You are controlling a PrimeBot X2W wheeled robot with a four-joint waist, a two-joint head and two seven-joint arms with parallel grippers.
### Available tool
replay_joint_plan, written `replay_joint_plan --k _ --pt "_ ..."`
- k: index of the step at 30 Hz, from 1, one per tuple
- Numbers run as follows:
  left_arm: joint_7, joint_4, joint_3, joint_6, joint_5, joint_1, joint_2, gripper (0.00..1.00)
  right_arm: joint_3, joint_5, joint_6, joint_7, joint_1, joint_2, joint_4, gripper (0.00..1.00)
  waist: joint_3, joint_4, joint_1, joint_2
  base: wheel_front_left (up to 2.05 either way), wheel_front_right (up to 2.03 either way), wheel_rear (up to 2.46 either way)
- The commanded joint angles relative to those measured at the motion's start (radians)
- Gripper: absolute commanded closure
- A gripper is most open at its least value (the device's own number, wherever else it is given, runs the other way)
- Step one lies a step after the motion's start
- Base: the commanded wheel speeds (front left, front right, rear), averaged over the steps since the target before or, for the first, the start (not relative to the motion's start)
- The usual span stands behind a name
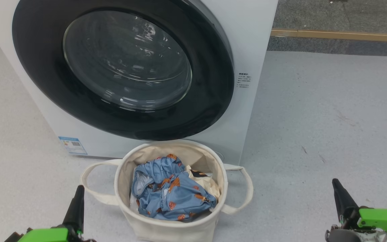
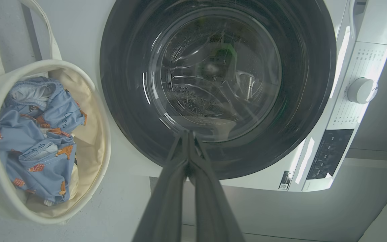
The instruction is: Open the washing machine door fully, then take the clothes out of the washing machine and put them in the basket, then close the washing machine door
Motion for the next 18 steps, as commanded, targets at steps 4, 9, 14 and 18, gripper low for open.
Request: replay_joint_plan --k 4,9,14,18 --pt "0.003 -0.027 0.036 -0.007 -0.002 -0.044 0.004 1.00 0.016 0.002 0.000 0.010 -0.048 -0.007 -0.037 1.00 0.000 0.000 0.0000 -0.0001 0.00 0.00 0.00" --pt "0.003 -0.027 0.037 -0.007 -0.002 -0.044 0.003 1.00 0.014 0.000 0.000 0.012 -0.048 -0.005 -0.037 1.00 0.000 0.000 0.0000 -0.0001 0.00 0.00 0.00" --pt "0.004 -0.027 0.038 -0.007 -0.001 -0.044 0.003 1.00 0.013 -0.001 0.000 0.013 -0.048 -0.004 -0.037 1.00 0.000 0.000 0.0000 -0.0001 0.00 0.00 0.00" --pt "0.004 -0.027 0.038 -0.007 -0.001 -0.044 0.003 1.00 0.012 -0.002 0.000 0.014 -0.048 -0.003 -0.037 1.00 0.000 0.000 0.0000 -0.0001 0.00 0.00 0.00"
